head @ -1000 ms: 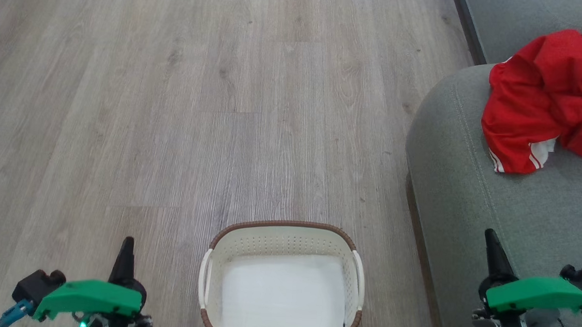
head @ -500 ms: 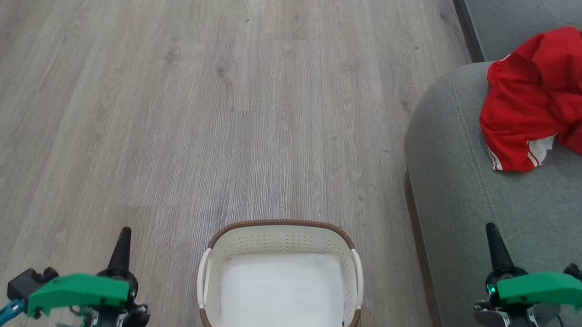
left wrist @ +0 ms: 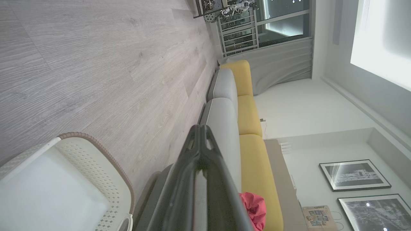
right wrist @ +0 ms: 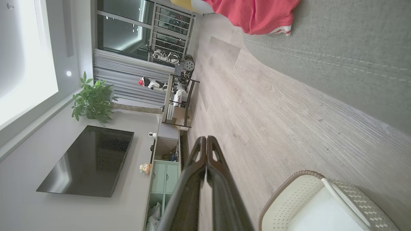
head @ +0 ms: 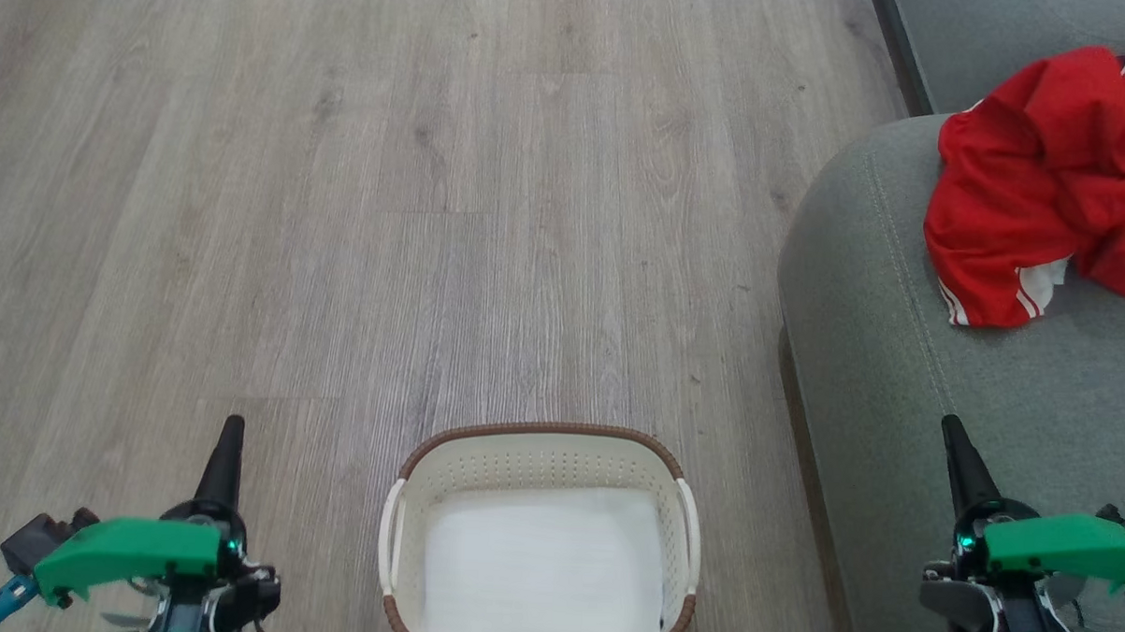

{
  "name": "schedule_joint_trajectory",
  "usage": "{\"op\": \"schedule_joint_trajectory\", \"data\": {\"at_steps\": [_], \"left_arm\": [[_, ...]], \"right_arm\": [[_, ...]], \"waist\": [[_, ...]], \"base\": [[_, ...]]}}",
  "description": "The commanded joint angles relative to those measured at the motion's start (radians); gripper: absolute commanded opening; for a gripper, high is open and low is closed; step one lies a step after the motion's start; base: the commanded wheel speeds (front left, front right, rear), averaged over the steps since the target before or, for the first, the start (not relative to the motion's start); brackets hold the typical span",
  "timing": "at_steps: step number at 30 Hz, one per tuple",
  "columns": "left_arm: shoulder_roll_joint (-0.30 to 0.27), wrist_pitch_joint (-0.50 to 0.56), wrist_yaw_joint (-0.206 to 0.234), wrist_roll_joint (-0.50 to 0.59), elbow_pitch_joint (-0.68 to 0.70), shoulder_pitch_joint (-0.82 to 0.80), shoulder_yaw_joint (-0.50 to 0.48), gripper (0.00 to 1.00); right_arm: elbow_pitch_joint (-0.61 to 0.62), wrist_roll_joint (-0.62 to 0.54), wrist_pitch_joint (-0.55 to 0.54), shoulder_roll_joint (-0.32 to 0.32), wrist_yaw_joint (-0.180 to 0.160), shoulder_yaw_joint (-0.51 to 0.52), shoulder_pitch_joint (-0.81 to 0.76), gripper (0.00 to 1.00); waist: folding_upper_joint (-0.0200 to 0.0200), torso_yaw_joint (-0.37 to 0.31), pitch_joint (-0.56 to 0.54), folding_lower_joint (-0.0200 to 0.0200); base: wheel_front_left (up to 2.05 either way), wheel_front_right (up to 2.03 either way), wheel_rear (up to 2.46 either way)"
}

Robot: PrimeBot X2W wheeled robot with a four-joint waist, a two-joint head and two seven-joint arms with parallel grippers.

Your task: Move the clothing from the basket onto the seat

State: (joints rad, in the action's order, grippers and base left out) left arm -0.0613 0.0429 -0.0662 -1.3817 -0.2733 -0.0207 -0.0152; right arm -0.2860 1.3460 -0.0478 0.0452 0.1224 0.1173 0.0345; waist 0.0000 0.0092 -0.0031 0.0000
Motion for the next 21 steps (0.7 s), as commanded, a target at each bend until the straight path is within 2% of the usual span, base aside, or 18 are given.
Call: {"op": "schedule_joint_trajectory", "data": {"at_steps": [1,21], "left_arm": [[-0.005,0.009,-0.014,-0.028,0.028,-0.055,-0.04,0.0],[0.006,0.065,-0.064,-0.232,0.028,-0.087,-0.092,0.0]], "right_arm": [[0.037,0.034,-0.01,0.005,0.007,-0.014,0.051,0.0],[0.041,0.263,-0.065,0.005,0.008,-0.003,0.073,0.0]], "waist": [[0.0,-0.001,0.0,0.0],[0.0,-0.009,0.006,0.0]], "base": [[0.0,0.0,0.0],[0.0,0.0,0.0]]}}
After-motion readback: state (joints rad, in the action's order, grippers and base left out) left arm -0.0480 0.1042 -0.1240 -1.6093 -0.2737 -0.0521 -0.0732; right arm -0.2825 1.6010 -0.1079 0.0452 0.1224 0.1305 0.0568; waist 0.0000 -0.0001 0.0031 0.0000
